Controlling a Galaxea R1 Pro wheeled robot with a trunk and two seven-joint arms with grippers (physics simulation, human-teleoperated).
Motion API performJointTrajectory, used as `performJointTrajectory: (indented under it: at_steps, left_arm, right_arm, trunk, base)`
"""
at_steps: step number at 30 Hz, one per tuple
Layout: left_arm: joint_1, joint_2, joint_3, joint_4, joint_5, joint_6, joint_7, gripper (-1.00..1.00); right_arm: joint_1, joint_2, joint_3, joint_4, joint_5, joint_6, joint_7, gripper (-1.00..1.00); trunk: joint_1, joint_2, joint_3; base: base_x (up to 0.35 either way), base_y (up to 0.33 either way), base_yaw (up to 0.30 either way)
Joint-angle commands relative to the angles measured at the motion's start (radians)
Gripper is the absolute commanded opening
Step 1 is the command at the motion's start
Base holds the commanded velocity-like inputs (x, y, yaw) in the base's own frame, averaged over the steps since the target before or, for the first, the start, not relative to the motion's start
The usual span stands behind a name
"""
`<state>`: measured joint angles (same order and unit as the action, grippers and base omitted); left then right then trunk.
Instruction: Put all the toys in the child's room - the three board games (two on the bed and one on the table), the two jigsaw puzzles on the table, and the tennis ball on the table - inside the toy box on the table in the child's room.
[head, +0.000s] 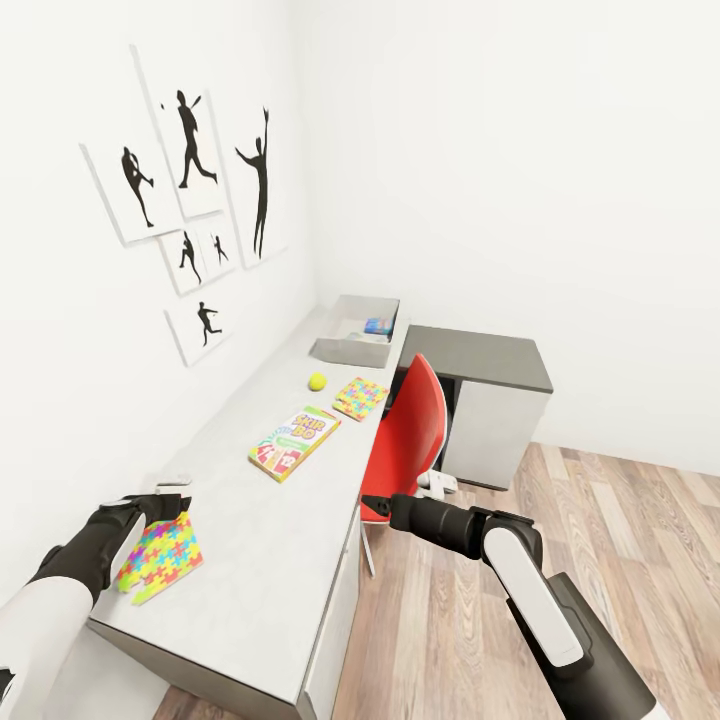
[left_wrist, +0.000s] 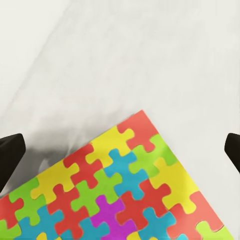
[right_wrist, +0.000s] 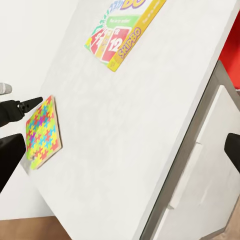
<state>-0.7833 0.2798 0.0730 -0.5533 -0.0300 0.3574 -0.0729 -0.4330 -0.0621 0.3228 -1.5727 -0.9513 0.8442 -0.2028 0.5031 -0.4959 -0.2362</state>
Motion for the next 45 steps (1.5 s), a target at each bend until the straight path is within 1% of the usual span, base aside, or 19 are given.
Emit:
performJointTrajectory:
  at_steps: [1,5,13,31,45]
  left_arm:
    - [-0.001,-0.001,0.005,-0.002,-0.003,0.006,-0.007,1.00]
    - [-0.001,-0.001,0.005,-0.002,-0.004,0.006,-0.007,1.00]
    - [-0.001,-0.001,0.004,-0.002,-0.004,0.005,-0.007,1.00]
    - [-0.001,-0.001,0.001,-0.002,-0.004,0.010,-0.007,1.00]
    - [-0.001,-0.001,0.000,-0.002,-0.004,0.017,-0.007,1.00]
  right_arm:
    - [-0.001,-0.001,0.002,-0.001,-0.011,0.001,-0.010,1.00]
    - [-0.001,-0.001,0.002,-0.001,-0.011,0.001,-0.010,1.00]
    - [-0.001,-0.001,0.002,-0.001,-0.011,0.001,-0.010,1.00]
    - [-0.001,-0.001,0.002,-0.001,-0.011,0.001,-0.010,1.00]
    - [-0.001,0.001,0.004,-0.001,-0.011,0.002,-0.012,1.00]
  trunk:
    - [0.004,-0.009,-0.005]
    - [0.020,-0.037,-0.018]
    - [0.020,-0.037,-0.018]
    - [0.089,-0.163,-0.074]
    - [0.089,-0.163,-0.074]
  base:
    - [0.000,0.000,0.000]
    - [0.000,0.000,0.000]
    - [0.000,0.000,0.000]
    - [0.000,0.000,0.000]
    - [0.000,0.000,0.000]
